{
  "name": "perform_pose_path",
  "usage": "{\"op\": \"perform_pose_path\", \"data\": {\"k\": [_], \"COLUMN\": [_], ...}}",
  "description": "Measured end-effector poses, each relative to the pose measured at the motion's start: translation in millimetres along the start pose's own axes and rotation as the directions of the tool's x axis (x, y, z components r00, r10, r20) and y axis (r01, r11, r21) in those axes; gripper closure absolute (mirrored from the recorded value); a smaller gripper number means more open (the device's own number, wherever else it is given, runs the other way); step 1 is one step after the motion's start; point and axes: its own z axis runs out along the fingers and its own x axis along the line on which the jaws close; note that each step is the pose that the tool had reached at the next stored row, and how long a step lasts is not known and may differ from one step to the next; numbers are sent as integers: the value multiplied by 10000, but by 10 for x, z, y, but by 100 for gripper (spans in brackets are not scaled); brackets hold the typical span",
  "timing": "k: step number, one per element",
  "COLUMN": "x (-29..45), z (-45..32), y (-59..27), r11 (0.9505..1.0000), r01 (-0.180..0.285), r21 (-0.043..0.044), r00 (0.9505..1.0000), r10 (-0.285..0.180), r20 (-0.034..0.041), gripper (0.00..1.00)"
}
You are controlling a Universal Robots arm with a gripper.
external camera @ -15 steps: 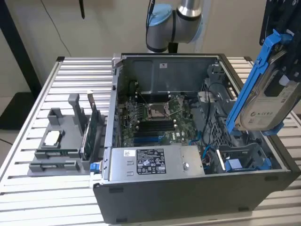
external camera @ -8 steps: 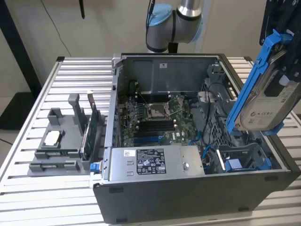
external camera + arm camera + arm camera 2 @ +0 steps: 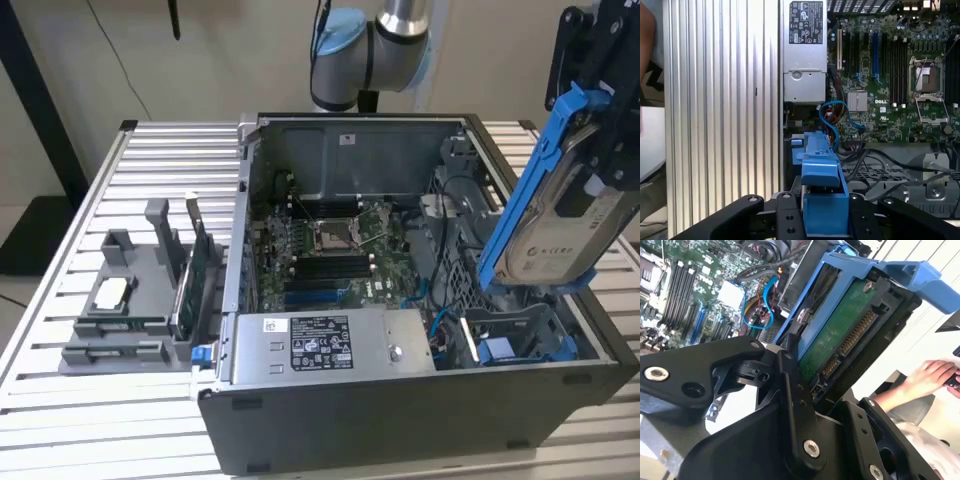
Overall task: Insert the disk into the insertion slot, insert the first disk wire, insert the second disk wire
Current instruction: 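Insert the disk into the insertion slot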
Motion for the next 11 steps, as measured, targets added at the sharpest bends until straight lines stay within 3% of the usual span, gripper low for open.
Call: {"op": "perform_pose_path", "data": {"k": [11], "x": [-1], "z": [142], "y": [-86], "r11": [10000], "r01": [1], "r21": [0], "r00": [10000], "r10": [-1], "r20": [19], "gripper": [67]}}
